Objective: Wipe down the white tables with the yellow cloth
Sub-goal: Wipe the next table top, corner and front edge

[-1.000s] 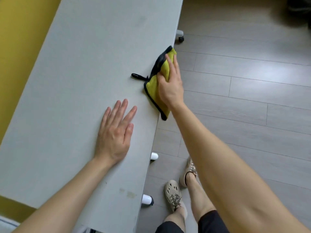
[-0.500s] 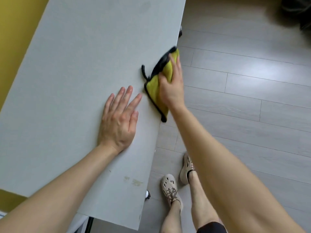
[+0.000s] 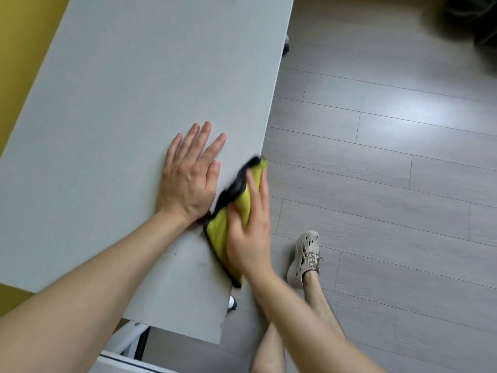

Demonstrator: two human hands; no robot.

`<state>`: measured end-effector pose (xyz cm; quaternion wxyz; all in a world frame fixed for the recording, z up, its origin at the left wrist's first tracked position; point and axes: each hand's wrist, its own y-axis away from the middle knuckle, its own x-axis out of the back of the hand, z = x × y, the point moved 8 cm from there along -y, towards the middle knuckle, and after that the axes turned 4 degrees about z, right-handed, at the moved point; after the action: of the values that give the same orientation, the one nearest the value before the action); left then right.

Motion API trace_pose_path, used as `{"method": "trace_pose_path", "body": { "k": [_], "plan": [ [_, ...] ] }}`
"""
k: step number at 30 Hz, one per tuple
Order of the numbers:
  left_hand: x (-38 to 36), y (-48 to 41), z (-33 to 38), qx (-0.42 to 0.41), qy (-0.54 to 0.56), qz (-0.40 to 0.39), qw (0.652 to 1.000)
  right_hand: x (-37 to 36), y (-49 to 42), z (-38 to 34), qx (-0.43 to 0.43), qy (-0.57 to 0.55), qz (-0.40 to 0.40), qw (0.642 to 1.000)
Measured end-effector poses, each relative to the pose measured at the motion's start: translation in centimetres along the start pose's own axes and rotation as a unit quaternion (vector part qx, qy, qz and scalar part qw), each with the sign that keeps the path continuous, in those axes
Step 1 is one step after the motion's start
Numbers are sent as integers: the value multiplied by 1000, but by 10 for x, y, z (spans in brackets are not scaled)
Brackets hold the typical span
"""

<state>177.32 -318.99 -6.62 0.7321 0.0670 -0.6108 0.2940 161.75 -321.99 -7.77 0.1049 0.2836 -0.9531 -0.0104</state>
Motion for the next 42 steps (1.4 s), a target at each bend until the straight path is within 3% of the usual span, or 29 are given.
{"method": "trace_pose_path", "body": {
  "k": [3, 6, 9, 13, 16, 23, 26, 29, 35, 39, 42],
  "plan": [
    [1, 1, -1, 3, 12, 7, 1000, 4, -96, -4, 5, 28, 32, 999],
    [2, 2, -4, 22, 40, 17, 999, 5, -131, -5, -6, 63, 32, 997],
    [7, 16, -8, 55, 57, 26, 997, 4, -64, -3, 13, 59, 33, 998],
    [20, 77, -4, 82, 64, 4, 995, 3, 104, 13, -8, 39, -46, 998],
    [39, 139, -6, 114, 44, -18, 992, 6, 124, 10, -26, 25, -80, 996],
    [54, 206, -9, 189, 34, -181, 964, 6, -60, 5, -54, 113, -45, 991],
    [53, 202, -18, 181, 27, -283, 942, 5, -52, 5, -72, 123, -58, 988],
    [54, 202, -24, 175, 11, -327, 929, 0, 31, 11, -78, 120, -59, 988],
    [52, 199, -21, 182, -9, -319, 930, 16, 174, 26, -70, 154, -201, 965],
    [53, 197, -18, 188, -3, -321, 928, 51, 159, 18, -23, 261, -348, 900],
    [54, 197, -16, 203, 3, -332, 921, 84, 119, -3, 23, 321, -355, 878]
  ]
}}
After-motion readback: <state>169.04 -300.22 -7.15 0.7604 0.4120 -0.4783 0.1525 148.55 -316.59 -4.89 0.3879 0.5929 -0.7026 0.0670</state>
